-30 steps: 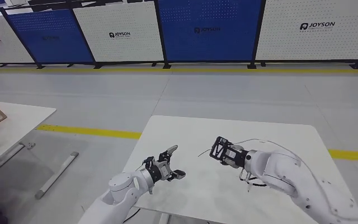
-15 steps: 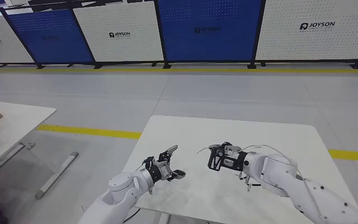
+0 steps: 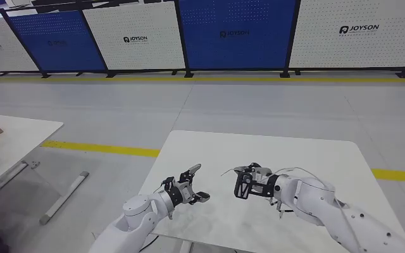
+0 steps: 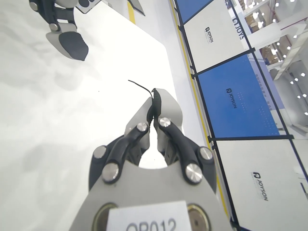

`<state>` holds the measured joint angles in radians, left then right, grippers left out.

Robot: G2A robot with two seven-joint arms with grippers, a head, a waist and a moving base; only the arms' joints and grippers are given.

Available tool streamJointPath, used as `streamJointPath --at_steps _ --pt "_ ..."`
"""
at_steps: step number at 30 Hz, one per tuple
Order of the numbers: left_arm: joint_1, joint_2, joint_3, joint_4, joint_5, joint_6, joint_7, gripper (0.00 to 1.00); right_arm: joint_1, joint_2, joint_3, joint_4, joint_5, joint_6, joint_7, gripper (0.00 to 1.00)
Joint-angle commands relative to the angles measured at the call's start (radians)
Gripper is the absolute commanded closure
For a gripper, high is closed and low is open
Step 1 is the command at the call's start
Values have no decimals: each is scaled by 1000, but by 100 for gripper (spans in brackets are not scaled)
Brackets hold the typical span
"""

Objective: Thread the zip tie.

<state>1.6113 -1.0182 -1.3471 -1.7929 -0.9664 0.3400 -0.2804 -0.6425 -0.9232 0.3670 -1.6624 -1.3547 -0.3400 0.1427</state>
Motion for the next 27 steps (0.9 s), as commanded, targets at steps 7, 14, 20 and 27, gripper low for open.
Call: streamJointPath --at_steps 7,14,20,27 --pt "0 0 0 0 0 0 0 0 -2 3 -1 0 -4 0 -14 100" --pt "-9 0 44 -23 -74 0 0 0 -2 3 -1 0 -4 0 -14 100" --pt "-57 24 118 -40 -211 0 67 0 -2 3 -1 0 -4 0 -14 100" --pt "-73 29 133 -37 -226 0 87 0 -2 3 -1 0 -4 0 -14 100"
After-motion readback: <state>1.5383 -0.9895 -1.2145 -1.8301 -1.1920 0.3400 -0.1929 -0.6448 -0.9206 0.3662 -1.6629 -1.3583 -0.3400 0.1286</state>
